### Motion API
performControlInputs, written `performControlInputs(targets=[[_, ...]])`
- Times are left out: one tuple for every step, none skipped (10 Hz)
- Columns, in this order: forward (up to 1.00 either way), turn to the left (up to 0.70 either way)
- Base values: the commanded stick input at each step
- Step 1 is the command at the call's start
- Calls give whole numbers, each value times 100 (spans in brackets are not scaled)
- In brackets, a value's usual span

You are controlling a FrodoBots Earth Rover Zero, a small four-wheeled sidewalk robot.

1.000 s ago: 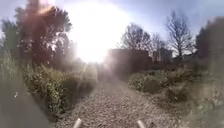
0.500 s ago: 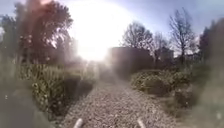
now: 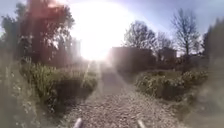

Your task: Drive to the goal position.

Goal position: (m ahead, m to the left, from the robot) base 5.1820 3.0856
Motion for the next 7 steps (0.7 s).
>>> performControlInputs(targets=[[50,0],[50,0],[50,0],[50,0],[50,0],[50,0],[50,0]])
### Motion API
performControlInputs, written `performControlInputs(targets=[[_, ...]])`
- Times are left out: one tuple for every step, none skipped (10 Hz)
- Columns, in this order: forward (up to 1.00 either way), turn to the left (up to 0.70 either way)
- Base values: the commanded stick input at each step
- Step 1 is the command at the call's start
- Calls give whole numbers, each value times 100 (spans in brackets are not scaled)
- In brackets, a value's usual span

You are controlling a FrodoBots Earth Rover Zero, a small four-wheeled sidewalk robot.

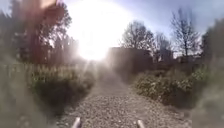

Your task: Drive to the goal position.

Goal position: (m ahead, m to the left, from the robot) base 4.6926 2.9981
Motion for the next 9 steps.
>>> performControlInputs(targets=[[50,0],[50,0],[50,0],[50,1],[50,5],[50,9],[50,11],[50,7],[50,3]])
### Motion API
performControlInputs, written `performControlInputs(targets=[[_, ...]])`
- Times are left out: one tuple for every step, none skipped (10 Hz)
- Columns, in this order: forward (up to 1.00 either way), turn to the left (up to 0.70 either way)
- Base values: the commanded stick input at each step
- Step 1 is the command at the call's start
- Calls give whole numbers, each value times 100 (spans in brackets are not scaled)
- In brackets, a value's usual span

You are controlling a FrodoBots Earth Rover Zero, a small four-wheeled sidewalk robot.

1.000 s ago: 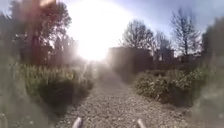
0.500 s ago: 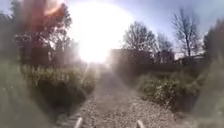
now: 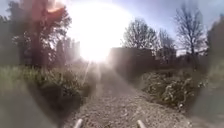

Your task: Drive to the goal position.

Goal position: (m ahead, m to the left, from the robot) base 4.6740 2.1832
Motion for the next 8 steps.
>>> performControlInputs(targets=[[50,0],[50,0],[50,0],[50,0],[50,0],[50,0],[50,0],[50,0]])
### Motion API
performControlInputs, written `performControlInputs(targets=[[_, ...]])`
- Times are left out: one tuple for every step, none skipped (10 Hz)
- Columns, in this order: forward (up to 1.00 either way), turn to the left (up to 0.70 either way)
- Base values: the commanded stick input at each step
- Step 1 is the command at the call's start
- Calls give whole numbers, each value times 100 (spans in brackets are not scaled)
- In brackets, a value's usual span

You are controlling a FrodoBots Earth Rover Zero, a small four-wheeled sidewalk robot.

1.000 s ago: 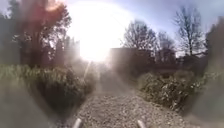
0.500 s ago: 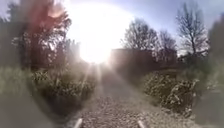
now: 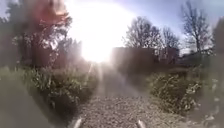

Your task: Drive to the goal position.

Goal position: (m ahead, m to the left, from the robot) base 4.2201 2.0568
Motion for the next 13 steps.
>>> performControlInputs(targets=[[50,0],[50,0],[50,0],[50,0],[50,0],[50,0],[50,0],[50,0],[50,0],[50,0],[50,0],[50,0],[50,0]])
